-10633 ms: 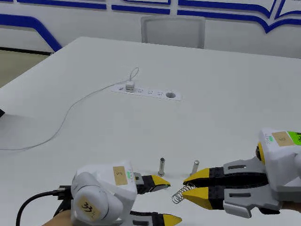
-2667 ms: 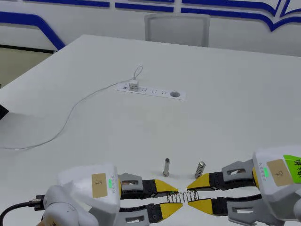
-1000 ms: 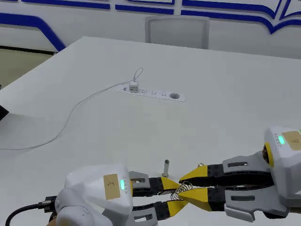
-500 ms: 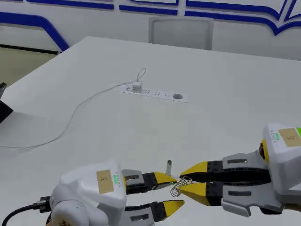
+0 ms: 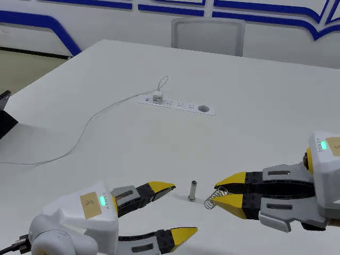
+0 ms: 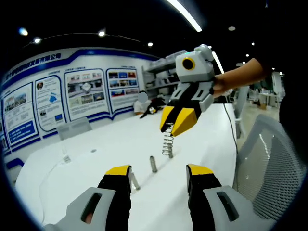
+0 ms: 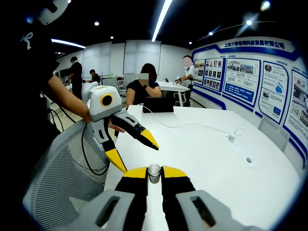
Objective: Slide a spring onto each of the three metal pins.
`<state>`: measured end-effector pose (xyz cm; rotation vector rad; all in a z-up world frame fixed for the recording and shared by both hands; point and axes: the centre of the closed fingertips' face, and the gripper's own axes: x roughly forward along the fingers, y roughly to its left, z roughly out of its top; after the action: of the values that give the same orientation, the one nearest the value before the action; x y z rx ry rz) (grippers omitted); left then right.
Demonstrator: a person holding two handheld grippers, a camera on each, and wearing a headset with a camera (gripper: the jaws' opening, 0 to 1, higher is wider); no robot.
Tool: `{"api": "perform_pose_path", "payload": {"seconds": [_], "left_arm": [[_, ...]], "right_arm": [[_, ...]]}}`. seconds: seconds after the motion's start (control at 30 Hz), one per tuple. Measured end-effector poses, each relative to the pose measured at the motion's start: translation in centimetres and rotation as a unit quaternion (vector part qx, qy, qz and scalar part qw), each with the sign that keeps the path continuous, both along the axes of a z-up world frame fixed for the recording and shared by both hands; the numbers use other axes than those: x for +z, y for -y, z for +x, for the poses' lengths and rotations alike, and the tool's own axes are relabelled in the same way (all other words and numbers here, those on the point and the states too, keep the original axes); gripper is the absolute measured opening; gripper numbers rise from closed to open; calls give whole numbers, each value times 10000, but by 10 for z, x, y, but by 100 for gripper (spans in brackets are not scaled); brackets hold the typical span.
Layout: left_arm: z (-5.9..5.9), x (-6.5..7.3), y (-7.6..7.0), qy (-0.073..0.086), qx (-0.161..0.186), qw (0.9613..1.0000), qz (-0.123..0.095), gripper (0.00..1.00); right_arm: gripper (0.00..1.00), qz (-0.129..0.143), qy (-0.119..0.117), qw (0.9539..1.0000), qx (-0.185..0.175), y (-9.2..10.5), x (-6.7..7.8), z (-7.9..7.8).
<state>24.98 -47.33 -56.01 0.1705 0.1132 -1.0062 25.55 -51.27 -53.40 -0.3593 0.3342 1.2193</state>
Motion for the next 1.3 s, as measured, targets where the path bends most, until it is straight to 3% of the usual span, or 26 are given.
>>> {"api": "perform_pose_path", "payload": {"seconds": [0.43,0.5,0.57,0.8,1.13,1.3], "left_arm": [[11,7,-17,-193,520,9974,-454,61],[11,6,-18,-323,550,9964,-550,63],[11,4,-18,-430,571,9958,-566,69],[12,3,-19,-474,653,9948,-619,75],[14,0,-20,-639,706,9928,-728,81],[15,0,-21,-695,741,9915,-808,82]], "right_arm": [[10,-92,110,9994,-310,5,-1,30],[10,-135,124,9992,-346,5,-2,36],[10,-180,129,9990,-377,5,-4,41],[10,-303,195,9977,-576,5,-14,57],[10,-277,54,9960,-843,-3,-28,82],[10,-489,-147,9940,-971,-4,-47,91]]}}
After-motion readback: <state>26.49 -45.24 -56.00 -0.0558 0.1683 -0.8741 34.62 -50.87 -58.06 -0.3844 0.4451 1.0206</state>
